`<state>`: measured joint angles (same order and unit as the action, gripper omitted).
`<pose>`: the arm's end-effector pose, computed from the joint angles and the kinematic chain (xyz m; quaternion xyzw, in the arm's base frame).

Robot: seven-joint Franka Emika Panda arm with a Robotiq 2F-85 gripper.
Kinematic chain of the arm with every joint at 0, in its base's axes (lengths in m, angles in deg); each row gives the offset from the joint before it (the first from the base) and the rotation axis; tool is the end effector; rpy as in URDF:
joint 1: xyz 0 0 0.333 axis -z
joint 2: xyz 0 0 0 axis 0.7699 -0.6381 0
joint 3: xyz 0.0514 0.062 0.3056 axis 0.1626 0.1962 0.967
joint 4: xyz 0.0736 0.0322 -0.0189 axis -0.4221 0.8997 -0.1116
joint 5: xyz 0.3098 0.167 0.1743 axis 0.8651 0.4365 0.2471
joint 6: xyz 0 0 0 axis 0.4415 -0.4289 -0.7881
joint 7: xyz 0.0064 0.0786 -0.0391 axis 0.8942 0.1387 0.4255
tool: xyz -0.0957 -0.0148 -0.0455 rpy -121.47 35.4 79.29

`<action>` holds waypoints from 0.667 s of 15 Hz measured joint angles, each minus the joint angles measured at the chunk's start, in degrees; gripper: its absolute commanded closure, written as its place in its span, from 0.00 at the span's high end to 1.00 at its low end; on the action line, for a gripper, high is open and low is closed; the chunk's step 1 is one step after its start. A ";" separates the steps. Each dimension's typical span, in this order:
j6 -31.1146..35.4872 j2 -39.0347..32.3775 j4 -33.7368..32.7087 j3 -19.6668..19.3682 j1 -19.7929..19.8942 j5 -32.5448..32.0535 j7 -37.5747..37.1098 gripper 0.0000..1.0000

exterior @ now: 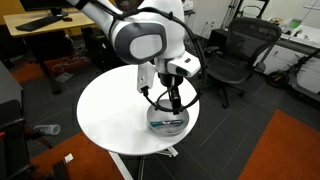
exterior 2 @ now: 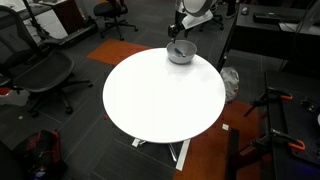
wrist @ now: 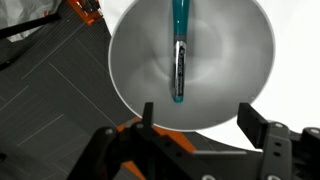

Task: Put the marker in the bowl

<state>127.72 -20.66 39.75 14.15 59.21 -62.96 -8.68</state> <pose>0.6391 -0.2260 0.2336 0.9461 -0.3019 0.0945 0.0690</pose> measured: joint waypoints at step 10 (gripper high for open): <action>-0.29 14.73 9.57 0.61 -1.88 0.00 3.17 1.00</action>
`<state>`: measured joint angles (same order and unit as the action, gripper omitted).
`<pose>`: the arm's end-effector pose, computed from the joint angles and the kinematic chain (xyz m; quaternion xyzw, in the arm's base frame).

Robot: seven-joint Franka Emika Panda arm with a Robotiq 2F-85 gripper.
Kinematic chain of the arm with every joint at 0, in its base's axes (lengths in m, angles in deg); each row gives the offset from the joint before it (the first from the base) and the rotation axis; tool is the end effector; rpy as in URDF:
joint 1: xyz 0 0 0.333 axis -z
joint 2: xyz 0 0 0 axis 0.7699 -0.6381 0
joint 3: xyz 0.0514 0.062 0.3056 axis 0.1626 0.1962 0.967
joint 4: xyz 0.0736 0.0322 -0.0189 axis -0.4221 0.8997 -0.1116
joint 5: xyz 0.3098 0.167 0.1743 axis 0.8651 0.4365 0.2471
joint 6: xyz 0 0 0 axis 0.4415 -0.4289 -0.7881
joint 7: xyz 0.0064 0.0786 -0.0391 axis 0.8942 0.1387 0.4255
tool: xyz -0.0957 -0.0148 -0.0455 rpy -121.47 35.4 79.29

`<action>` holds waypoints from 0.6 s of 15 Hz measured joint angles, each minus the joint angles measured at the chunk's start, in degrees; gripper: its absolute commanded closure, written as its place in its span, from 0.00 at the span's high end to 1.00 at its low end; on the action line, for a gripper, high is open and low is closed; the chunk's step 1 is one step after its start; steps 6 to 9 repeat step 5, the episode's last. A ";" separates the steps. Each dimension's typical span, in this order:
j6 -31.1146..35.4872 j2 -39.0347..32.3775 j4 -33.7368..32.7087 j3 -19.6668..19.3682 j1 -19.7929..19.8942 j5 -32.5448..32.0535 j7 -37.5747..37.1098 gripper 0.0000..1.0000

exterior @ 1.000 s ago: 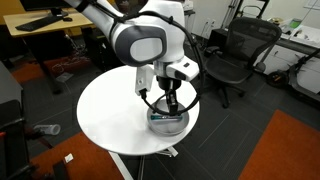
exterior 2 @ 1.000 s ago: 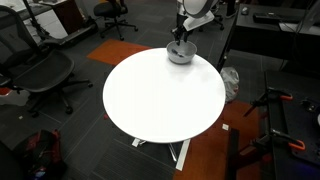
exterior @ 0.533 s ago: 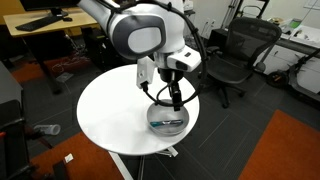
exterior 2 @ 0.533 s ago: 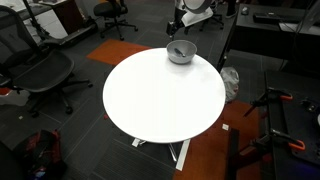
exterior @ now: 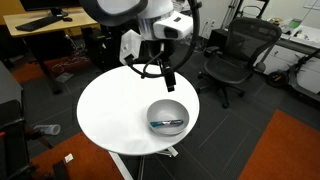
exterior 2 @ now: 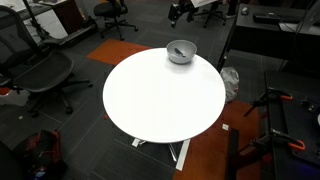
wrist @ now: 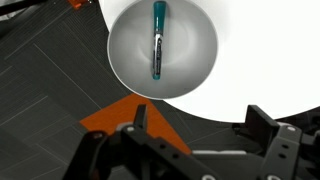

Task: Put the marker in the bowl

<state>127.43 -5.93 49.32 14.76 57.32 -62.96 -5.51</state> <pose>0.6120 -0.1924 0.3260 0.9531 -0.2672 0.1343 0.0468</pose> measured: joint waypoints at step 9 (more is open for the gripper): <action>-0.41 3.27 2.51 0.22 -0.17 0.00 0.89 1.00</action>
